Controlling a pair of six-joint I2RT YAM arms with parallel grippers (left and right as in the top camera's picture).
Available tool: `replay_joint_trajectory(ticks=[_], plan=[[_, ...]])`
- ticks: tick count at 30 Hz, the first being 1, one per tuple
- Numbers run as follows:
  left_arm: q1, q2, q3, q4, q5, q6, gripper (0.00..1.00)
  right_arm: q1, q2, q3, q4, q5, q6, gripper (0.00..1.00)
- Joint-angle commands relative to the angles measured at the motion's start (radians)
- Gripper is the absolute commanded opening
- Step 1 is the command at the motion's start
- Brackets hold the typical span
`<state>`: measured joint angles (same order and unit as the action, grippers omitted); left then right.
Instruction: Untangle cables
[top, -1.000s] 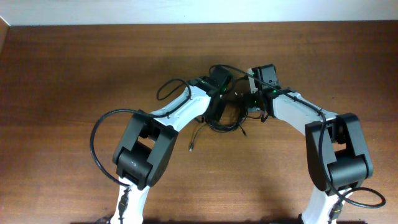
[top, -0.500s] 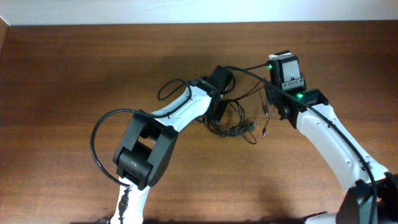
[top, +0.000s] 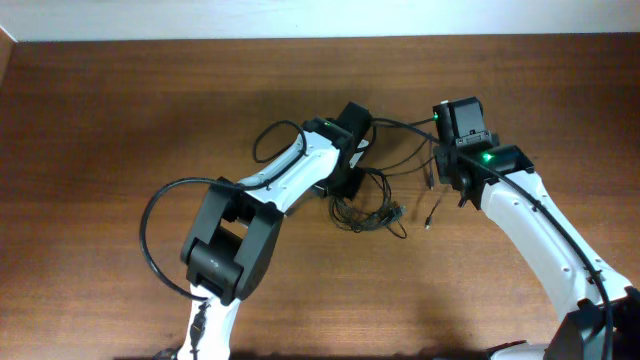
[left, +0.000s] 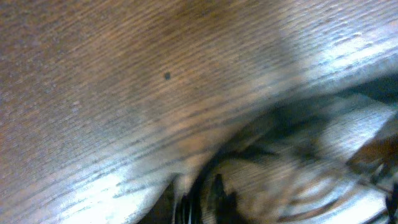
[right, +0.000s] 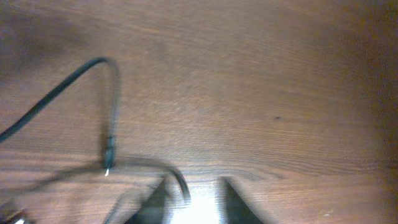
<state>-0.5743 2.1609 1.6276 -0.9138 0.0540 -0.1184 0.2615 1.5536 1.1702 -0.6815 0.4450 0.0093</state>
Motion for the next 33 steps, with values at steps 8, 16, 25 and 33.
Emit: replay_joint_trajectory(ticks=[8, 16, 25, 33], plan=[[0.032, -0.138, 0.084, -0.083, 0.036, 0.006, 0.75, -0.007, -0.018, -0.005, -0.043, -0.476, 0.124, 0.88], [0.291, -0.123, 0.049, -0.109, 0.025, -0.053, 0.95, -0.031, -0.008, -0.005, -0.151, -0.727, 0.130, 0.93], [0.391, -0.114, -0.029, -0.059, 0.033, -0.159, 0.00, 0.054, -0.002, -0.101, -0.006, -0.821, 0.263, 0.04], [0.389, -0.113, -0.029, -0.046, 0.032, -0.170, 0.06, 0.219, 0.145, -0.146, 0.224, -0.882, 0.262, 0.04]])
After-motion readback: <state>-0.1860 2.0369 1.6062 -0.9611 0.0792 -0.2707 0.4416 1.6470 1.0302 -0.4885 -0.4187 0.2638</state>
